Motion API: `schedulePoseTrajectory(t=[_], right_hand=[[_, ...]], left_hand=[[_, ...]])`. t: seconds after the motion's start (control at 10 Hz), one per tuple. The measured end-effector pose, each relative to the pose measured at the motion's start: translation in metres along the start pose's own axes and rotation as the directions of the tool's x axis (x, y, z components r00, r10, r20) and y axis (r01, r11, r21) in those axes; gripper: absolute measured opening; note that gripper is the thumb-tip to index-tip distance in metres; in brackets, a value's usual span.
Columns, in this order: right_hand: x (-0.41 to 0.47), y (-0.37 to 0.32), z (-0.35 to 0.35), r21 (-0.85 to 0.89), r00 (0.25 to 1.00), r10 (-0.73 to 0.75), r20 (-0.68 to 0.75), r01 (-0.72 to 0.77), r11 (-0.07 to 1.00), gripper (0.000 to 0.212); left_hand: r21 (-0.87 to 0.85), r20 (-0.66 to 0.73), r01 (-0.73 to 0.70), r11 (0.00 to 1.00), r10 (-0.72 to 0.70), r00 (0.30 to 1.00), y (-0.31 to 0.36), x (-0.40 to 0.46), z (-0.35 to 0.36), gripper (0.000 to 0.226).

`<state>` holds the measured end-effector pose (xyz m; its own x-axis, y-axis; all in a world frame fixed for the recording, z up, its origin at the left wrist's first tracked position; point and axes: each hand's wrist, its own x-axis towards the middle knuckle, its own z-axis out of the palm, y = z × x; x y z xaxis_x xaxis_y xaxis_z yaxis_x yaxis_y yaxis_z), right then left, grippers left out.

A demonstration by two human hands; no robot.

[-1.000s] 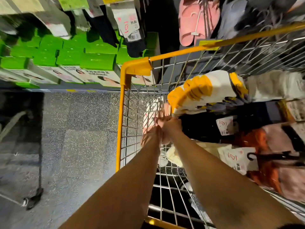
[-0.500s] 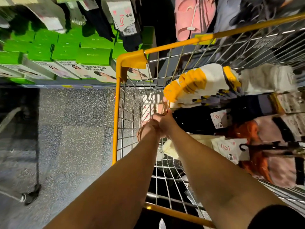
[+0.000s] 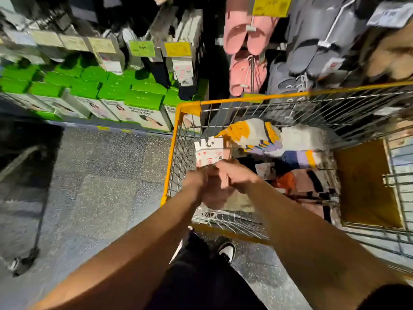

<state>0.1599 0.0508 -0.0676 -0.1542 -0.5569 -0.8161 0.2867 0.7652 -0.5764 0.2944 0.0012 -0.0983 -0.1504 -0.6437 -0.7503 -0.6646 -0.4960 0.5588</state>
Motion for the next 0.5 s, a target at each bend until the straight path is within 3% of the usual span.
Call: schedulePoseTrajectory(t=[0.1, 0.2, 0.3, 0.4, 0.5], right_hand=[[-0.044, -0.022, -0.004, -0.013, 1.000, -0.021, 0.005, 0.021, 1.000, 0.025], [-0.094, -0.054, 0.004, 0.019, 0.994, -0.089, 0.071, 0.088, 0.996, 0.014], [-0.134, -0.087, 0.023, 0.050, 0.963, -0.227, 0.144, 0.222, 0.974, 0.010], [-0.166, -0.121, 0.057, 0.081, 0.923, -0.347, 0.168, 0.338, 0.938, 0.015], [-0.195, -0.155, 0.101, 0.086, 0.856, -0.460, 0.236, 0.453, 0.887, 0.014]], left_hand=[[-0.210, -0.031, -0.004, 0.978, -0.003, 1.000, 0.033, -0.066, -0.027, 0.060], [-0.436, -0.038, -0.070, 0.897, 0.060, 0.997, 0.039, -0.090, -0.057, 0.115], [-0.529, -0.040, -0.194, 0.826, 0.204, 0.978, 0.056, -0.122, -0.096, 0.111], [-0.606, 0.033, -0.282, 0.744, 0.378, 0.925, 0.078, -0.173, -0.140, 0.063], [-0.731, 0.010, -0.333, 0.595, 0.497, 0.868, 0.091, -0.207, -0.187, 0.044]])
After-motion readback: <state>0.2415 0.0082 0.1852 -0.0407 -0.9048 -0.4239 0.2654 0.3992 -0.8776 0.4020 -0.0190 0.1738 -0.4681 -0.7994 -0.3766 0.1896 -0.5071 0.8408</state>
